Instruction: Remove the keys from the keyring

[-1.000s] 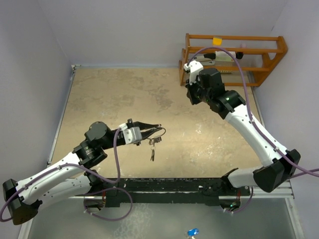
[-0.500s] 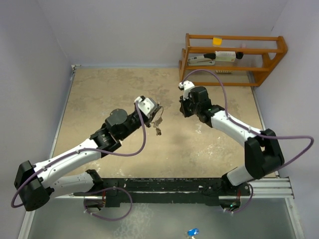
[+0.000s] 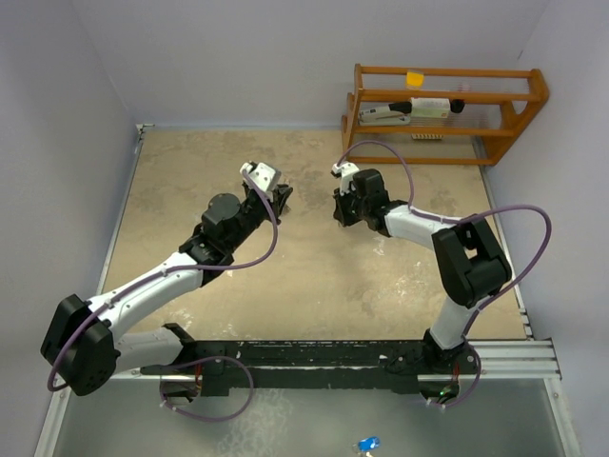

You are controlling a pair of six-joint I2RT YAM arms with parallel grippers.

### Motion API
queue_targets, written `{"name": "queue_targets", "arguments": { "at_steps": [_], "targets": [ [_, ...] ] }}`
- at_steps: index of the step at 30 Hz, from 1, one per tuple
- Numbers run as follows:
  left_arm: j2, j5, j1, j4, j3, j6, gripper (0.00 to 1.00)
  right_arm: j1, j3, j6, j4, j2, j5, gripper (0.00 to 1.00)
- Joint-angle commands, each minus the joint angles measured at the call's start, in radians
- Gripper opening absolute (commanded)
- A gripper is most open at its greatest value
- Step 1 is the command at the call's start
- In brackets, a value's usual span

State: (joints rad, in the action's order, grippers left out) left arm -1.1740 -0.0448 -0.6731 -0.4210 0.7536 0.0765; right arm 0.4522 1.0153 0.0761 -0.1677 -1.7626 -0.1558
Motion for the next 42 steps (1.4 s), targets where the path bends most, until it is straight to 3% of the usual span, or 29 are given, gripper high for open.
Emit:
{"name": "queue_targets", "arguments": {
  "at_steps": [1,3,8,11,16,32,42],
  "targets": [
    [-0.003,0.032,0.013,-0.123,0.007,0.042,0.00,-0.003,0.052,0.000,-0.074,0.002,-0.028,0.06],
    [-0.010,0.038,0.017,-0.133,0.008,0.048,0.00,-0.003,0.053,-0.010,-0.068,0.002,-0.028,0.10],
    [-0.034,0.085,0.036,-0.193,-0.004,0.085,0.00,-0.003,0.042,-0.042,-0.059,0.029,-0.012,0.33],
    [-0.042,0.100,0.038,-0.215,-0.007,0.095,0.00,-0.004,0.018,-0.051,-0.064,0.066,-0.010,0.39],
    [-0.045,0.105,0.038,-0.227,-0.005,0.094,0.00,-0.003,-0.017,-0.058,-0.077,0.137,-0.009,0.39],
    [-0.060,0.147,0.038,-0.284,-0.002,0.141,0.00,0.050,-0.262,-0.038,-0.293,0.423,-0.206,0.39],
    [-0.066,0.142,0.038,-0.292,0.010,0.161,0.00,0.247,-0.379,-0.079,-0.486,0.458,-0.007,0.36]
  ]
}}
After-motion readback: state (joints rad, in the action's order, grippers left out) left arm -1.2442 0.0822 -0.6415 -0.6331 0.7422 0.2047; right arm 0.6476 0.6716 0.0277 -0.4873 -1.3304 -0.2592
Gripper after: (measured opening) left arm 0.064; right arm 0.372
